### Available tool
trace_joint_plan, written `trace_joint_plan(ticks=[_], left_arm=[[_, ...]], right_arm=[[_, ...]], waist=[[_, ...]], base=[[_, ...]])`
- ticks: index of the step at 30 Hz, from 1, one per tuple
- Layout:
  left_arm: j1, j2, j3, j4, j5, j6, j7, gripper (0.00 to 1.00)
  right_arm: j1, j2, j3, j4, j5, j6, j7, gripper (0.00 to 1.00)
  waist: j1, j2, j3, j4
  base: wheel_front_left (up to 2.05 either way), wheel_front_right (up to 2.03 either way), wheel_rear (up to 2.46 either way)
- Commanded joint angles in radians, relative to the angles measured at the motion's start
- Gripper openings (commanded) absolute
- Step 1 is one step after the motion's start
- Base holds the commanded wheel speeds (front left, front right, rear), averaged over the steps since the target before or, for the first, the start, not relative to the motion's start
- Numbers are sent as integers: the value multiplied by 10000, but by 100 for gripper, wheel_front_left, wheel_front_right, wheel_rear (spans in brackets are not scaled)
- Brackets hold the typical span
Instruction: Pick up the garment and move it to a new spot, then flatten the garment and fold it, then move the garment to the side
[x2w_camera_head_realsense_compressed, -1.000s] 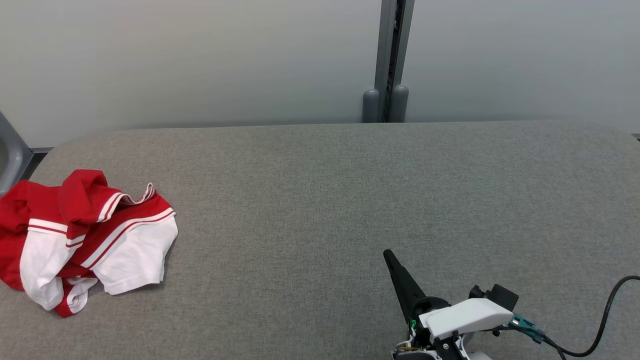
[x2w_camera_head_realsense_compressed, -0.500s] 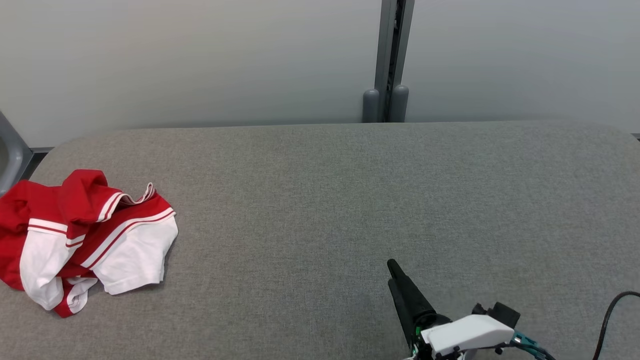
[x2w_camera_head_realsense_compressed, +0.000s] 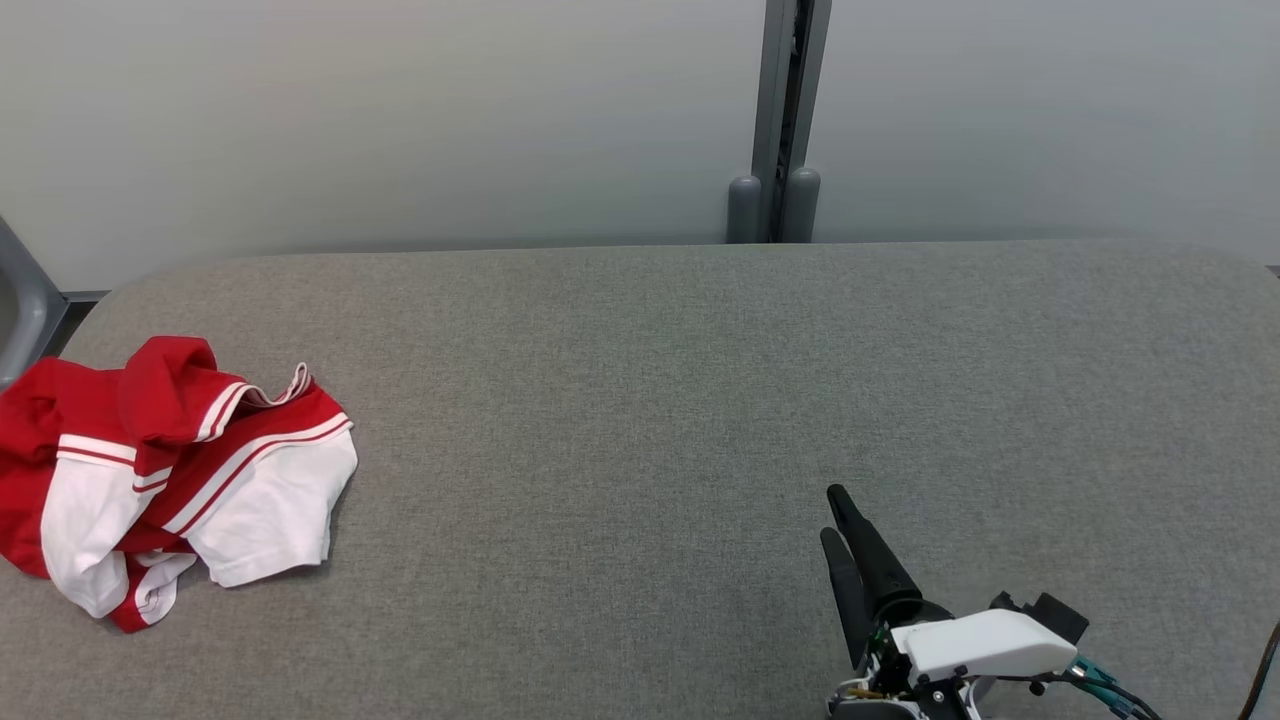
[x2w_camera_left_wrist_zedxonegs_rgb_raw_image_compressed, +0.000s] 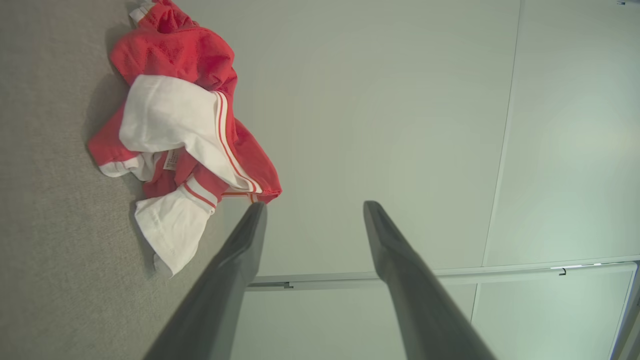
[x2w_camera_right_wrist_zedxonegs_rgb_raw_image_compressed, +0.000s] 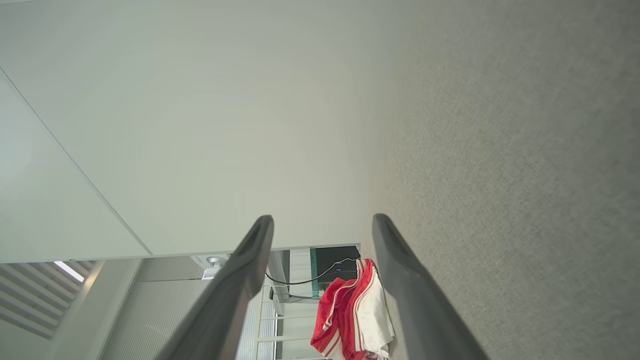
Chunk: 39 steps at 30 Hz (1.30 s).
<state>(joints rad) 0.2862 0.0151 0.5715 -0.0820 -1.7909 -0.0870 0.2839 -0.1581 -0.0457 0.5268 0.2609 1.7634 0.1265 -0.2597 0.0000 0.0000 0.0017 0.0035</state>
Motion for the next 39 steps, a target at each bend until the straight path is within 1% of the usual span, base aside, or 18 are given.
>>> trace_joint_plan(ticks=[1, 18, 26, 31, 39], left_arm=[[-314, 174, -188, -105, 103, -67, -157, 100], [-1156, 230, -1652, 89, 1063, -155, -1333, 100], [-1546, 254, -2355, 221, 1445, -196, -1855, 100], [-1784, 267, -2713, 286, 1724, -213, -2160, 100], [-2133, 289, -3255, 462, 2526, -251, -2616, 100]], right_arm=[[-170, -13, -206, -288, 124, 34, 27, 100], [33, -24, -1068, -1230, -280, 39, 166, 100], [100, -29, -1676, -1589, -530, 43, 51, 100], [121, -33, -2044, -1677, -1015, 45, 8, 100], [103, -38, -2536, -1806, -1846, 48, -29, 100]], waist=[[0, 0, 1, 3], [0, 0, 28, 26], [0, 0, 70, 45], [0, 0, 108, 57], [0, 0, 167, 65]], base=[[0, 0, 0], [0, 0, 0], [0, 0, 0], [0, 0, 0], [0, 0, 0]])
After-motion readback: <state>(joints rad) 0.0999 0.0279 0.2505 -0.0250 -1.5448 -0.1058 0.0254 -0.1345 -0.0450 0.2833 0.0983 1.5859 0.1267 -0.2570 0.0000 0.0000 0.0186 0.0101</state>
